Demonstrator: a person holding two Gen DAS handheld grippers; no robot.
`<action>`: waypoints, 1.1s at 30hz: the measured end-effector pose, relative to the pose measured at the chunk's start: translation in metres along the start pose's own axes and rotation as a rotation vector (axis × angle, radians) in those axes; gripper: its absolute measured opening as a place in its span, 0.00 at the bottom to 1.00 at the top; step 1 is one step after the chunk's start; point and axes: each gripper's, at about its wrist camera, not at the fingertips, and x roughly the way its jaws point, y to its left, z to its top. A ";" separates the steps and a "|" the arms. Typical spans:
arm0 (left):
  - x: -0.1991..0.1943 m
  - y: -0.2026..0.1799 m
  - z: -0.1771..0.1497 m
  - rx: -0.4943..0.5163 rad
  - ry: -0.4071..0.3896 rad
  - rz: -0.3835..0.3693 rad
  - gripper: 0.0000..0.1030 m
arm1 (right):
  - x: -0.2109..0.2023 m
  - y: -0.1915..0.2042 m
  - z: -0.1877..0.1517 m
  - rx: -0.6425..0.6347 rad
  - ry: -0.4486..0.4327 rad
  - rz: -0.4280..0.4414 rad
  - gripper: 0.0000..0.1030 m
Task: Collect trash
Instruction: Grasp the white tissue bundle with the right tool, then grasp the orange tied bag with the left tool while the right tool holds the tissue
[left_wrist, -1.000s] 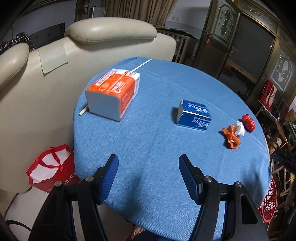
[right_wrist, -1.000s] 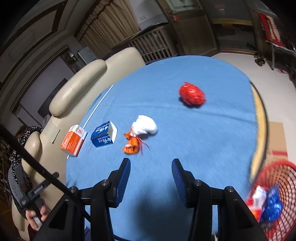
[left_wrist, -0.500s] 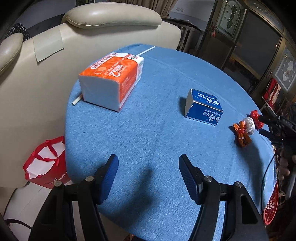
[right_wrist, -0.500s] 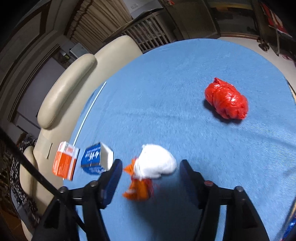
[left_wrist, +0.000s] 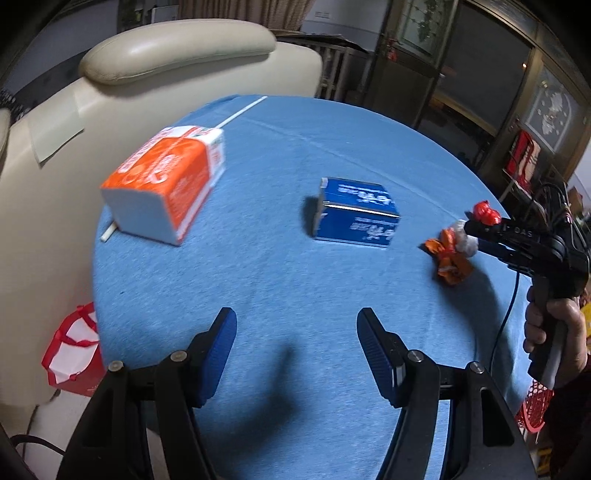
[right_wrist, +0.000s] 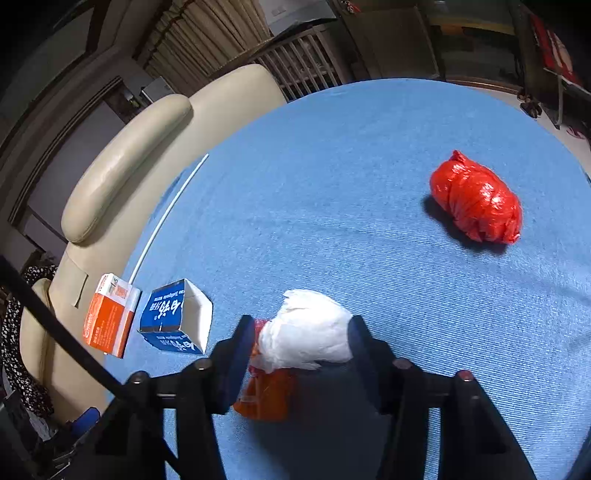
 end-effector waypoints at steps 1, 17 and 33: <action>0.001 -0.006 0.002 0.011 0.003 -0.008 0.66 | -0.001 -0.004 0.000 0.005 0.000 0.002 0.42; 0.022 -0.109 0.030 0.218 0.022 -0.069 0.66 | -0.053 -0.042 -0.030 0.014 -0.037 0.084 0.29; 0.108 -0.167 0.069 0.197 0.193 -0.193 0.66 | -0.099 -0.103 -0.056 0.177 -0.075 0.167 0.68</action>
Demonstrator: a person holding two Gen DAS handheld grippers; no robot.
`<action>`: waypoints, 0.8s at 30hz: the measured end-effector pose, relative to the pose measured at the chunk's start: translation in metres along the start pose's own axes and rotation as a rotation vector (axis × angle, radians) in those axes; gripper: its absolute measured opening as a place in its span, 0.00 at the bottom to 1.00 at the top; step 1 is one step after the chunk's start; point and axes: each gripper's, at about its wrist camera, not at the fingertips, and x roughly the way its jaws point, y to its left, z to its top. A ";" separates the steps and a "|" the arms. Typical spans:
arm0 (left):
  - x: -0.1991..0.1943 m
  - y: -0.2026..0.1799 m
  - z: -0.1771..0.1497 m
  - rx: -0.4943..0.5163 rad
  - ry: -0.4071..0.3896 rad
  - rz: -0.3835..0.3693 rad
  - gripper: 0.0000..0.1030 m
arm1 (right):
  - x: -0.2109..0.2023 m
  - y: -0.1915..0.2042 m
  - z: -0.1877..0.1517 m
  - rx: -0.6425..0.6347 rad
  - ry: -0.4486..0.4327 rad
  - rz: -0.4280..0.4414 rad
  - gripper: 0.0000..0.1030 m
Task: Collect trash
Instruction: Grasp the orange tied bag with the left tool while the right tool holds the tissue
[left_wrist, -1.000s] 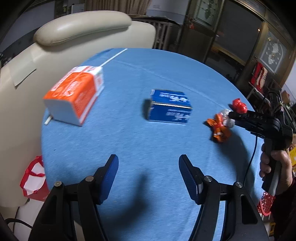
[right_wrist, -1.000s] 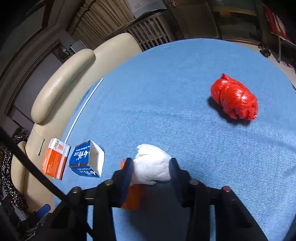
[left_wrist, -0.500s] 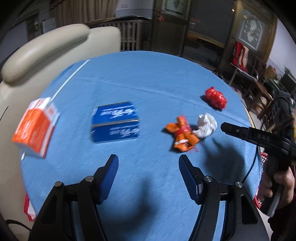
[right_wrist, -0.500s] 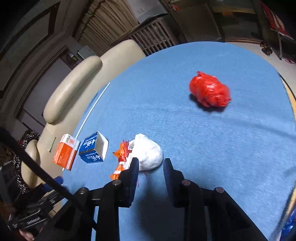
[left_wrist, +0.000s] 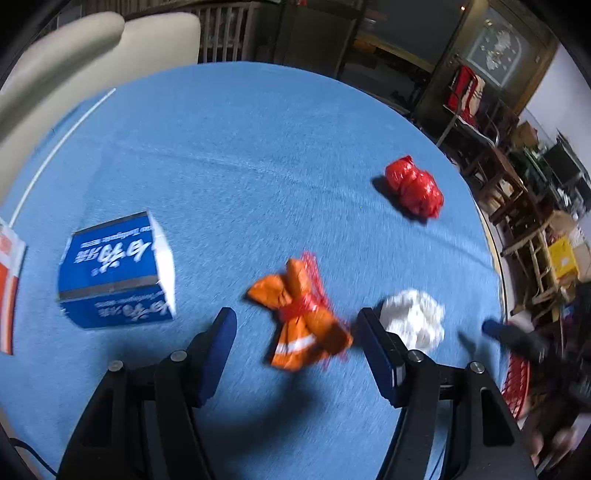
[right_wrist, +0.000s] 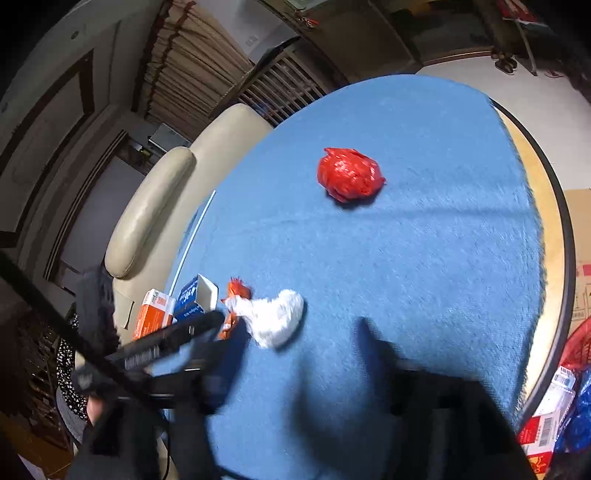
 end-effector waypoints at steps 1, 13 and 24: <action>0.003 -0.002 0.002 -0.006 0.004 0.000 0.66 | 0.000 -0.001 -0.003 -0.003 -0.001 0.003 0.68; 0.014 0.012 -0.015 -0.044 0.057 -0.035 0.33 | 0.006 0.005 -0.007 -0.049 -0.004 0.019 0.67; -0.032 0.026 -0.043 -0.040 -0.026 -0.009 0.33 | 0.077 0.034 0.004 -0.014 0.120 -0.002 0.50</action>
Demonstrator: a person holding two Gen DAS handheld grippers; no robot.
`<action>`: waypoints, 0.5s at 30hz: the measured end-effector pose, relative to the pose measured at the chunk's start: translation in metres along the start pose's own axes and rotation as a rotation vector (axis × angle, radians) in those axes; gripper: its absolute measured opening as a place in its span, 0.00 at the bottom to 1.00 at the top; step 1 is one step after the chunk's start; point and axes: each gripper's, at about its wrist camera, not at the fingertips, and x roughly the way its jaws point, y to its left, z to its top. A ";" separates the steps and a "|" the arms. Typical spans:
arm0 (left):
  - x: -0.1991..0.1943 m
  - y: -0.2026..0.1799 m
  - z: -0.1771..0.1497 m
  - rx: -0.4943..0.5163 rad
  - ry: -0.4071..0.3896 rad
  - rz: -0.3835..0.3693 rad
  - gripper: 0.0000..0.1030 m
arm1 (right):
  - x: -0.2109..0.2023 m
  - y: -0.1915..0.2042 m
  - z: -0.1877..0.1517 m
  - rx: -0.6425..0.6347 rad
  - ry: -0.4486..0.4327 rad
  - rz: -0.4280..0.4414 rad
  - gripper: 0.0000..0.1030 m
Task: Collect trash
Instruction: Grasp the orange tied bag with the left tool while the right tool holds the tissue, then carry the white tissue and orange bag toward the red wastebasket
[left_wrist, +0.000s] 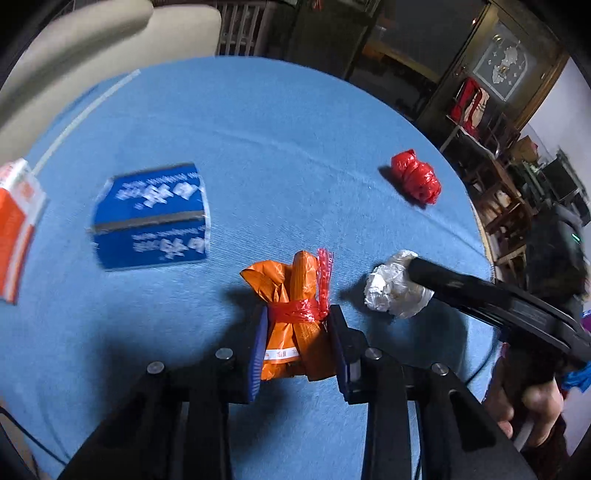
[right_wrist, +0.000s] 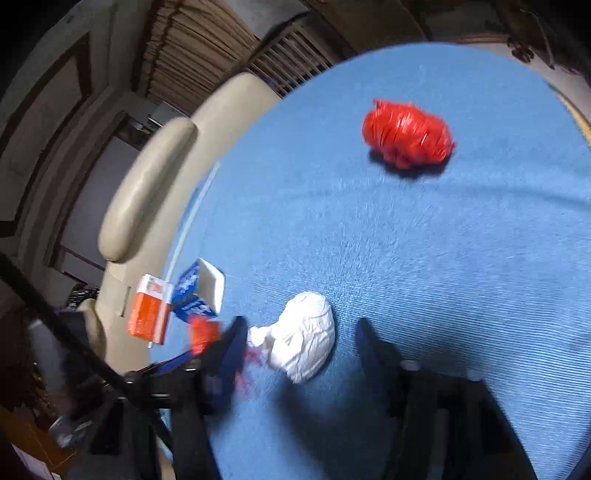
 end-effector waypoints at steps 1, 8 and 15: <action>-0.006 -0.001 -0.002 0.009 -0.017 0.017 0.33 | 0.007 0.001 0.000 0.007 0.013 -0.016 0.44; -0.027 -0.011 -0.005 0.064 -0.085 0.121 0.33 | -0.003 0.015 -0.010 -0.059 -0.034 -0.067 0.28; -0.046 -0.027 -0.012 0.119 -0.136 0.192 0.33 | -0.044 0.023 -0.021 -0.103 -0.109 -0.065 0.28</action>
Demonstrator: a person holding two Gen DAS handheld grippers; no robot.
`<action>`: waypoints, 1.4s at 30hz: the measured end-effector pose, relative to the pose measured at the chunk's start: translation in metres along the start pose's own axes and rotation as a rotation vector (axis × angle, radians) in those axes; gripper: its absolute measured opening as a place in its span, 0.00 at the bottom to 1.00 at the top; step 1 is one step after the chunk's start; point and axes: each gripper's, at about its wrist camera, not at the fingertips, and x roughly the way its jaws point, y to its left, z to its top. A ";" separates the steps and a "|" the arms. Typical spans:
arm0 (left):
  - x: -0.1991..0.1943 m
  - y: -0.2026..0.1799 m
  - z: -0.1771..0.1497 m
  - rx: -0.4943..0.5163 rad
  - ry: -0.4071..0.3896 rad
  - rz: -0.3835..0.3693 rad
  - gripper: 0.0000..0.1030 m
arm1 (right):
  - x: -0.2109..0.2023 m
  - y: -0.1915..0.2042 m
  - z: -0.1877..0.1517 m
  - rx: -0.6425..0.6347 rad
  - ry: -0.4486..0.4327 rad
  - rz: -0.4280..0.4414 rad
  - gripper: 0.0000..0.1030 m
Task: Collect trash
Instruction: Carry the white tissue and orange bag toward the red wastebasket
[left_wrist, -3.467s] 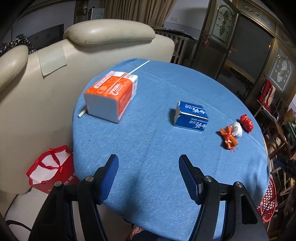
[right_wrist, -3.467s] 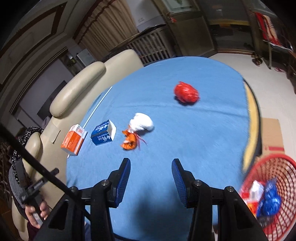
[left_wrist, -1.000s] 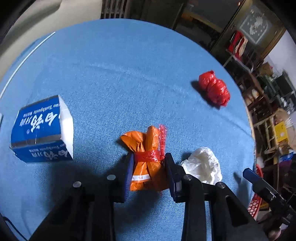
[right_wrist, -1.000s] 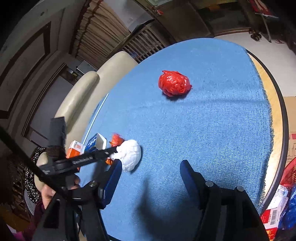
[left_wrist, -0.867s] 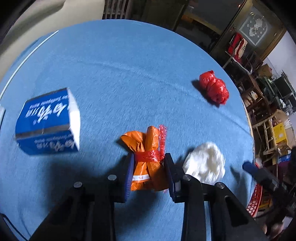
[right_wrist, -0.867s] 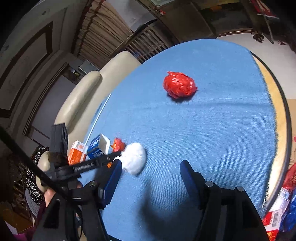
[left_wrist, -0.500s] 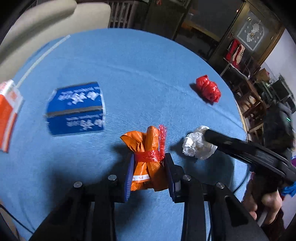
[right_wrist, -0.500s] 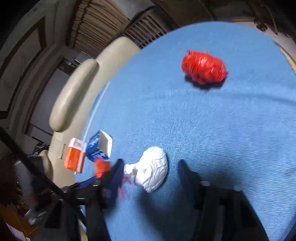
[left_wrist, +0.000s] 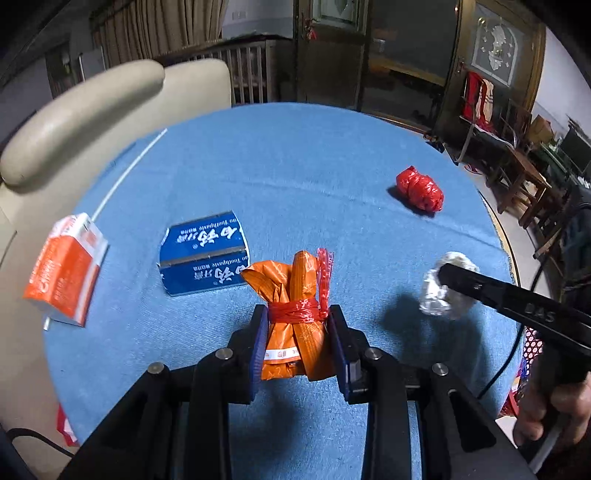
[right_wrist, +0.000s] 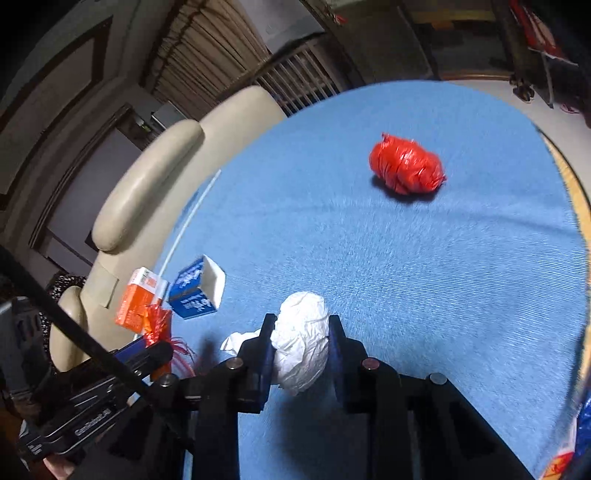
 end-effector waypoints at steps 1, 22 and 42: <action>-0.003 -0.001 0.000 0.004 -0.007 0.005 0.33 | -0.006 0.000 -0.001 -0.001 -0.010 0.001 0.28; -0.058 -0.050 -0.007 0.130 -0.129 0.039 0.33 | -0.105 -0.012 -0.033 0.008 -0.131 0.030 0.28; -0.068 -0.097 -0.009 0.227 -0.139 0.029 0.33 | -0.145 -0.037 -0.052 0.046 -0.170 0.032 0.28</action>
